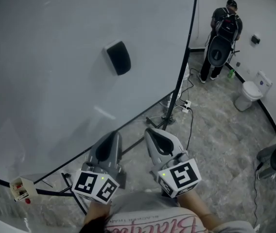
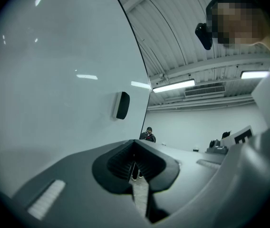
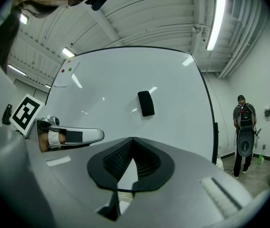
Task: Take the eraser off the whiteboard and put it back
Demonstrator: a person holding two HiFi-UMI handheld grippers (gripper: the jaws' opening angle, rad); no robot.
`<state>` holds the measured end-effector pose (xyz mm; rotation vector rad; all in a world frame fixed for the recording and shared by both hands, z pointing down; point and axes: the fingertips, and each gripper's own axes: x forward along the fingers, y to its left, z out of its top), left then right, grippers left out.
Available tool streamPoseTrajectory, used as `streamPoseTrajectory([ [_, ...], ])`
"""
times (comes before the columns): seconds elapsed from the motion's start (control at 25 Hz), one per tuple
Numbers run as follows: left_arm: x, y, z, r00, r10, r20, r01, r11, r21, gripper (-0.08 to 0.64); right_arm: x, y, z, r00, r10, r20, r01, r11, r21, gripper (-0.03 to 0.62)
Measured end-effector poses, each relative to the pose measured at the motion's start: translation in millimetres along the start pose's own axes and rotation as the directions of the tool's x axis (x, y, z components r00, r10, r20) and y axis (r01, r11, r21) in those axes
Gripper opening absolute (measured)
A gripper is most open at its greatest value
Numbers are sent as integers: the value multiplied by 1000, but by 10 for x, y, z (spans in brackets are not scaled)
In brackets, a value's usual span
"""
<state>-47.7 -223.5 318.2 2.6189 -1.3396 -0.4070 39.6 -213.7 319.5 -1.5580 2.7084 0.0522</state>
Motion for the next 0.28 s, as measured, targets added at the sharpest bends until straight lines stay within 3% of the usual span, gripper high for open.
streamPoseTrajectory([
  [0.28, 35, 23, 0, 1000, -2, 2, 2, 1000, -6, 0, 27, -4, -19, 1000, 1, -8, -1, 1000, -14, 0],
])
